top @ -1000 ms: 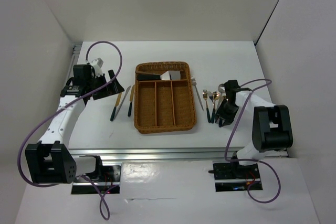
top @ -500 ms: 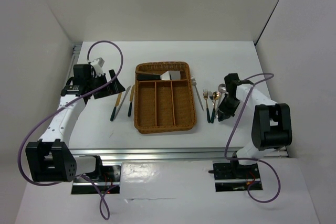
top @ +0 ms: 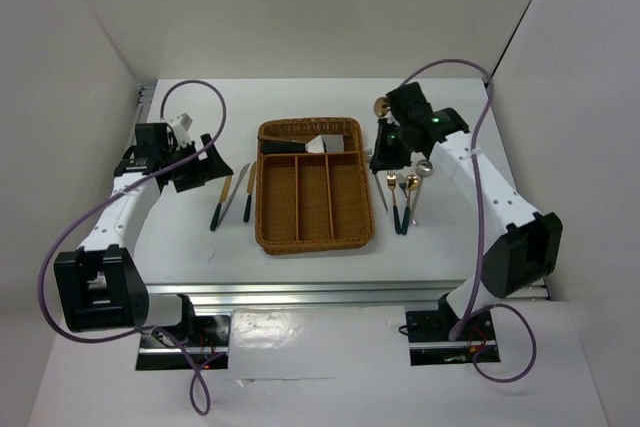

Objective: Sort the eating utensils into containers

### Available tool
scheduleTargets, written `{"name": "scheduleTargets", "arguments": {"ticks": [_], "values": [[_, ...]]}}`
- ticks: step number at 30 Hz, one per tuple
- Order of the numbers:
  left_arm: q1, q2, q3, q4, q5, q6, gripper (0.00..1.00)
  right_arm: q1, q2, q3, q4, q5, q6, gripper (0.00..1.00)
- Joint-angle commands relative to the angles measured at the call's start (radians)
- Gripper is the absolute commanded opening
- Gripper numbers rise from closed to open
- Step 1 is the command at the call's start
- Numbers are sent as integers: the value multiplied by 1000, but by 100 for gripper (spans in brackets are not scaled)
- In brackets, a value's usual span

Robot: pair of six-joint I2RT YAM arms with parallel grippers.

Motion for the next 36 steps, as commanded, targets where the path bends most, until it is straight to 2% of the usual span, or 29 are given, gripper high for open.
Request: {"name": "scheduleTargets", "arguments": {"ticks": [1, 3, 6, 11, 17, 26, 30, 31, 34, 35, 36], "values": [[10, -4, 11, 8, 25, 3, 100, 106, 80, 21, 37, -53, -55, 0], [30, -13, 2, 8, 15, 2, 100, 187, 100, 11, 59, -44, -78, 0], [49, -32, -18, 17, 15, -7, 100, 244, 129, -46, 103, -26, -103, 0], [58, -50, -55, 27, 25, -7, 100, 244, 223, -91, 103, -17, -92, 0], [67, -50, -64, 36, 37, -7, 100, 244, 247, -91, 112, 8, -49, 0], [67, -41, -64, 45, 59, -7, 100, 244, 323, -223, 175, -13, 40, 0], [67, -41, -73, 45, 59, -7, 100, 244, 323, -223, 166, -13, 60, 0], [67, -41, -73, 45, 59, -7, 100, 244, 323, -223, 166, -13, 60, 11], [67, -41, -84, 54, 50, -7, 100, 244, 297, -192, 157, -13, 60, 32], [67, -41, -94, 54, 50, -7, 100, 244, 286, -143, 117, -13, 60, 47], [67, -41, -95, 54, 50, -7, 100, 244, 286, -109, 96, -13, 60, 51]]}}
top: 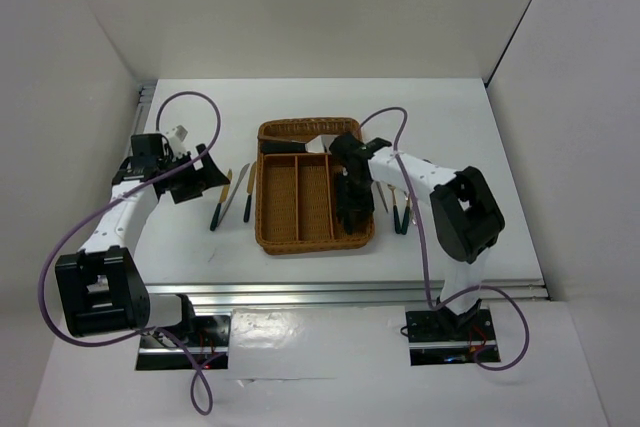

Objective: Sort the eating utensils into containers

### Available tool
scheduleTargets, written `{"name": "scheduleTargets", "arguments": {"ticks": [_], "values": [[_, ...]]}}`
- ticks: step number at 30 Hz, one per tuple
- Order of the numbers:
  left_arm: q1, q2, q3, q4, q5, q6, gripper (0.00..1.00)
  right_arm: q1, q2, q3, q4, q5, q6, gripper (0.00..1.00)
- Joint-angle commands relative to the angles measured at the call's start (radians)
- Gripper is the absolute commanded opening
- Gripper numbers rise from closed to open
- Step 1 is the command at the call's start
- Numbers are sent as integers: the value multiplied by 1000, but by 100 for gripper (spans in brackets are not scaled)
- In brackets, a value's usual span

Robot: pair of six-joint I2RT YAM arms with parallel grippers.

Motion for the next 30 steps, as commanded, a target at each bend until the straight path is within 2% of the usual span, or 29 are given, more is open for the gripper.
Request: {"name": "scheduleTargets", "arguments": {"ticks": [1, 2, 3, 4, 7, 10, 12, 14, 19, 24, 30], "values": [[6, -22, -11, 33, 14, -1, 100, 0, -62, 135, -34, 9, 10, 57], [6, -22, -11, 33, 14, -1, 100, 0, -76, 201, -63, -4, 10, 67], [6, -22, -11, 42, 14, -1, 100, 0, -87, 230, -73, -4, 10, 90], [6, -22, -11, 42, 14, -1, 100, 0, -99, 255, -73, -4, 10, 100], [6, -22, -11, 42, 14, -1, 100, 0, -144, 339, -122, 26, 19, 100], [6, -22, -11, 42, 24, -1, 100, -43, -219, 320, -156, 133, 67, 100], [6, -12, -11, 42, 24, -1, 100, -115, -294, 213, -141, 134, 90, 100], [6, 0, -11, 42, 24, -1, 100, -247, -338, 133, -131, 111, 100, 91], [6, 11, -50, 52, -58, -1, 100, -454, -429, -132, -58, 50, 90, 90], [6, 11, -68, 42, -262, -1, 99, -470, -429, -223, 2, -6, 99, 87], [6, 49, -77, 42, -322, 54, 93, -470, -403, -225, 14, 14, 78, 86]]}}
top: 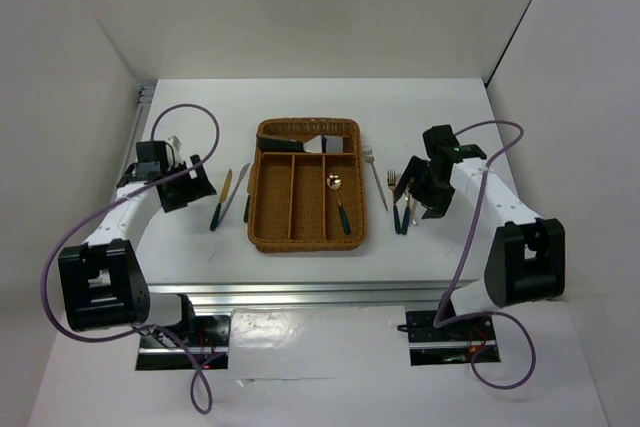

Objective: Sort the eating utensils into containers

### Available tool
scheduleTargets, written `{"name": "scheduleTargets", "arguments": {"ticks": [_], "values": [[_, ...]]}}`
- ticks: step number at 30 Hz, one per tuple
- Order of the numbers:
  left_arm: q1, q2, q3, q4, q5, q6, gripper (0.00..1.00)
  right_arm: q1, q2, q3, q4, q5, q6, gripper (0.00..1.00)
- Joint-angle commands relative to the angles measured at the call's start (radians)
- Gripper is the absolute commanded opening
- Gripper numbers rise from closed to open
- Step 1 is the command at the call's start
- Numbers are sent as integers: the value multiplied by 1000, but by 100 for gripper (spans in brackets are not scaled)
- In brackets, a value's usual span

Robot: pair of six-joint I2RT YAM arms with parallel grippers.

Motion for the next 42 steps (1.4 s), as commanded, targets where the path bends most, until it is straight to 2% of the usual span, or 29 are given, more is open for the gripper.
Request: {"name": "scheduleTargets", "arguments": {"ticks": [1, 5, 9, 13, 19, 20, 26, 30, 31, 32, 35, 36, 38, 40, 42], "values": [[6, 47, 4, -10, -90, 44, 91, 5, 18, 18, 48, -4, -11, 86], [-14, 115, 30, -20, -61, 79, 84, 5, 39, 27, 61, -13, -11, 86], [-79, 148, 30, -20, -152, 90, 83, 5, 74, 18, 79, 7, -20, 86], [-79, 168, 30, -20, -152, 99, 81, 5, 84, 9, 97, -2, -20, 86], [-102, 234, 50, -40, -225, 99, 80, 5, 104, 18, 98, -2, -20, 86], [-111, 243, 50, -40, -225, 99, 77, 5, 104, 18, 98, -2, -29, 86], [-174, 277, 62, -40, -268, 99, 76, -4, 113, 36, 98, 7, -38, 86], [-200, 335, 82, -50, -293, 90, 70, -13, 122, 36, 98, 7, -38, 86], [-200, 345, 82, -59, -293, 90, 66, -13, 122, 36, 98, 7, -38, 86], [-200, 345, 82, -59, -304, 90, 59, -13, 122, 36, 98, 7, -47, 84], [-200, 363, 82, -70, -322, 80, 49, -23, 122, 47, 88, 7, -57, 84], [-200, 363, 82, -70, -322, 80, 36, -32, 122, 47, 88, 7, -57, 84], [-200, 363, 82, -70, -313, 80, 21, -41, 113, 47, 88, 7, -57, 84], [-200, 374, 82, -70, -299, 80, 0, -52, 113, 47, 88, 7, -67, 83], [-200, 374, 82, -70, -272, 80, 0, -52, 113, 47, 88, 7, -67, 83]]}}
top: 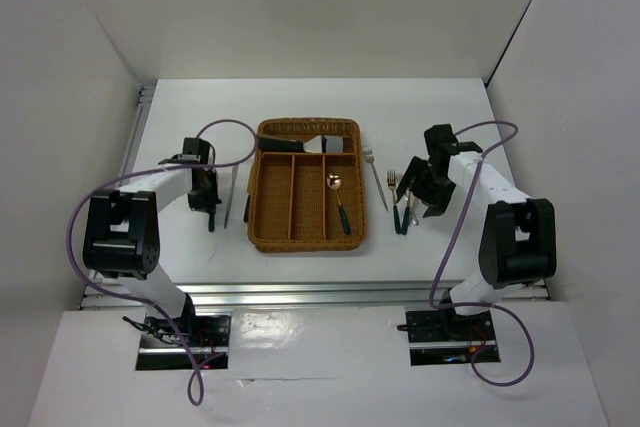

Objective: Sort the eating utensils into containers

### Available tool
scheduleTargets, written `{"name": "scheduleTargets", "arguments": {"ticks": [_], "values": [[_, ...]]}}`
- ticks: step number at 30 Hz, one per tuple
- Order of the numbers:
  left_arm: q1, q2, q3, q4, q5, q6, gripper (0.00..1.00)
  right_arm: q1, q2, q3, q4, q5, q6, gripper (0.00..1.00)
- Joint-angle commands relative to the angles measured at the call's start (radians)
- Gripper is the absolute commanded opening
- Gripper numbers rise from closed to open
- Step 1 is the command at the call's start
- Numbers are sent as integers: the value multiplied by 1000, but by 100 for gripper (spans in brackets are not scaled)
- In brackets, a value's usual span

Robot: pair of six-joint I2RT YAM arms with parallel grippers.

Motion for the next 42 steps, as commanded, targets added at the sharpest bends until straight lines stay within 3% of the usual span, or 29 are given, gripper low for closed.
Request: {"name": "scheduleTargets", "arguments": {"ticks": [1, 4, 13, 18, 22, 26, 30, 34, 42], "values": [[-1, 48, -15, -31, 10, 9, 0, -10, -4, 35, 22, 16, -16, 83], [-1, 24, -5, -31, 10, 9, 0, -19, -13, 35, 22, 7, -16, 83], [-1, -154, 290, -238, 95, 19, 0, -19, -4, 63, 22, 7, -25, 83], [-71, -186, 410, -342, 163, 29, 0, -64, 5, 63, 31, -4, -35, 83], [-166, -229, 395, -327, 214, -45, 0, -139, -5, 63, 54, -43, -58, 83], [-228, -240, 302, -235, 287, -154, 0, -139, -5, 74, 63, -54, -81, 83], [-317, -240, 232, -146, 237, -224, 0, -139, -5, 54, 63, -54, -91, 83], [-335, -210, 154, -88, 224, -255, 0, -139, -27, 34, 73, -63, -91, 83], [-367, -55, 163, -36, 189, -289, 0, -139, -45, 25, 73, -73, -100, 82]]}}
